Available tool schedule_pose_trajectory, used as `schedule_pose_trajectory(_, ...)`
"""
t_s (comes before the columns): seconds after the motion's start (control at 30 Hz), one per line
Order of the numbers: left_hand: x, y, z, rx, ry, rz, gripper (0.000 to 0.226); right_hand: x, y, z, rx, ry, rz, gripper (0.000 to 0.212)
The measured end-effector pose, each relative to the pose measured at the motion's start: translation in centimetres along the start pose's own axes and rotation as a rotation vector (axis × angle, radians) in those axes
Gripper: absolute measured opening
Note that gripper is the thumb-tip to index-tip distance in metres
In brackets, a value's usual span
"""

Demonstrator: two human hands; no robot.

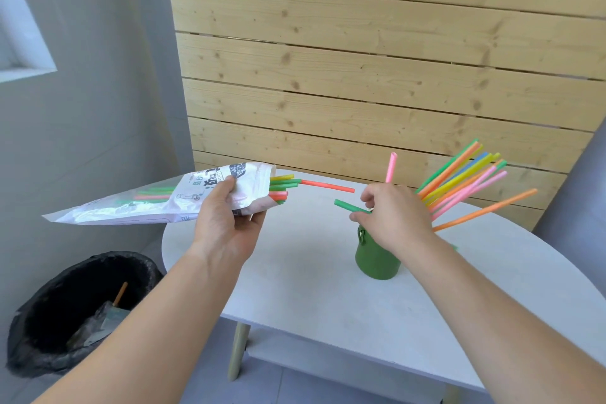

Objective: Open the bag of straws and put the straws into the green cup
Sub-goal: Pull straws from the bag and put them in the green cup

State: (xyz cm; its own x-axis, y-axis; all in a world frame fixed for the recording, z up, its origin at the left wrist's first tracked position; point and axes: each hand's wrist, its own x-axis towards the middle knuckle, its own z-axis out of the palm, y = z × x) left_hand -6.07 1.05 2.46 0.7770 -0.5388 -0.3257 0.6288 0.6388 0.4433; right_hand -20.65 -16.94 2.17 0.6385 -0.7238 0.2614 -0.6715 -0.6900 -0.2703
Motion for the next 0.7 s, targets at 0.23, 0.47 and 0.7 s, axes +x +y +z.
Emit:
schedule_pose_trajectory(0.23,0.4,0.4,-0.1,0.004,0.005,0.007,0.024,0.4,-0.5,-0.5,0.197,0.010,-0.001,0.022)
schedule_pose_trajectory(0.47,0.1,0.2,0.2,-0.024,-0.026,0.006,0.032,0.9,0.1,-8.3,0.618,0.428,-0.007,0.024)
schedule_pose_trajectory(0.7,-0.8,-1.9,0.9,-0.007,-0.032,-0.033,0.020,-0.6,1.9,-8.2,0.486,0.407,0.003,0.052)
